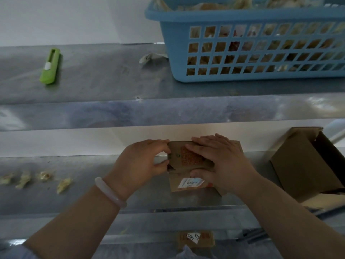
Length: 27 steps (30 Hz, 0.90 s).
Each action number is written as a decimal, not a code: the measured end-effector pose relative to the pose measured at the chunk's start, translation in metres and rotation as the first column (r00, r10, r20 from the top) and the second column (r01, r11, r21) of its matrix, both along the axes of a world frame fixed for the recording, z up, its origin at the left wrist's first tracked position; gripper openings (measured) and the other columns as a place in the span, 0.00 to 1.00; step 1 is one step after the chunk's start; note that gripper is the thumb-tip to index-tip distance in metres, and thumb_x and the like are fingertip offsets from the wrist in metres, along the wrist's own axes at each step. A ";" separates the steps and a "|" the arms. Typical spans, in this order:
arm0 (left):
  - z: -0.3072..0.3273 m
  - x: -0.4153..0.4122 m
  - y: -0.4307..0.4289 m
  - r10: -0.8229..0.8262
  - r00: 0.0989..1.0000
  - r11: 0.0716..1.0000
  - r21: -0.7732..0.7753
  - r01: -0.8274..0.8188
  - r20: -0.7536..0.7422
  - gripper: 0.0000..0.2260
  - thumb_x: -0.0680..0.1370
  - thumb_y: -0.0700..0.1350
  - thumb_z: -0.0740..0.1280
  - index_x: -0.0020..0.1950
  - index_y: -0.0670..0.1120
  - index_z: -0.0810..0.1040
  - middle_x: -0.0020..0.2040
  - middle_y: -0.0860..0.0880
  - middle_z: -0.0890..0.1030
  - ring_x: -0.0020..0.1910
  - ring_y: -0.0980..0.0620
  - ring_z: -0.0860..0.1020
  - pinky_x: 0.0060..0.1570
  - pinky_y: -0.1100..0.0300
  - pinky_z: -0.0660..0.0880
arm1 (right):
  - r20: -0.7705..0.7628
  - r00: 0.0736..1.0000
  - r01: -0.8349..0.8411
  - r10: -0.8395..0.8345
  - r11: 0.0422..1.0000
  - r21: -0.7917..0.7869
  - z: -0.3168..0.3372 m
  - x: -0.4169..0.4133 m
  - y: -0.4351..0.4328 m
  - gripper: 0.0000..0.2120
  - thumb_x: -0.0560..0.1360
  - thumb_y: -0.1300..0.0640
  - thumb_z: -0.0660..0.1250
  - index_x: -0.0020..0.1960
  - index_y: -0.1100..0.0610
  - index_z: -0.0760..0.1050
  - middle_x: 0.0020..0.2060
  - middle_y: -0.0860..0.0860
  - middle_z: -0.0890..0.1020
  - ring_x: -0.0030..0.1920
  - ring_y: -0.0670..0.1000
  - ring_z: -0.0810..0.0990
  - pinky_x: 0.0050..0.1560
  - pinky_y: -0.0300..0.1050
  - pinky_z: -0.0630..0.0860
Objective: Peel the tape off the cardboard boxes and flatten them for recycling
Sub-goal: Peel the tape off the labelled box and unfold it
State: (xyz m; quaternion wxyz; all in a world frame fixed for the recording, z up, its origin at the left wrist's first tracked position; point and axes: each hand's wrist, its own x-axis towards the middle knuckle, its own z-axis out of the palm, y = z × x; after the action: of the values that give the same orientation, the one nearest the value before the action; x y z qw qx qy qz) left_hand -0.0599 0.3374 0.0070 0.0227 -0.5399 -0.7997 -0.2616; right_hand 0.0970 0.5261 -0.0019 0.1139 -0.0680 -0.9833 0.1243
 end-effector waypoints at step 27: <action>0.021 -0.017 0.011 -0.187 0.982 0.972 -0.149 0.182 -0.024 0.08 0.71 0.46 0.73 0.49 0.50 0.80 0.53 0.54 0.79 0.52 0.55 0.77 0.51 0.55 0.75 | -0.088 0.996 0.000 -0.005 0.998 -0.055 -0.008 -0.002 0.004 0.33 0.66 0.35 0.69 0.67 0.47 0.74 0.67 0.46 0.75 0.67 0.50 0.73 0.72 0.52 0.60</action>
State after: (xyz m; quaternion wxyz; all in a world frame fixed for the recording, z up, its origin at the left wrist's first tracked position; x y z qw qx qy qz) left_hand -0.0769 0.3479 0.0283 -0.0261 -0.6170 -0.7625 -0.1929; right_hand 0.0952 0.5304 -0.0096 0.1554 -0.0666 -0.9735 0.1542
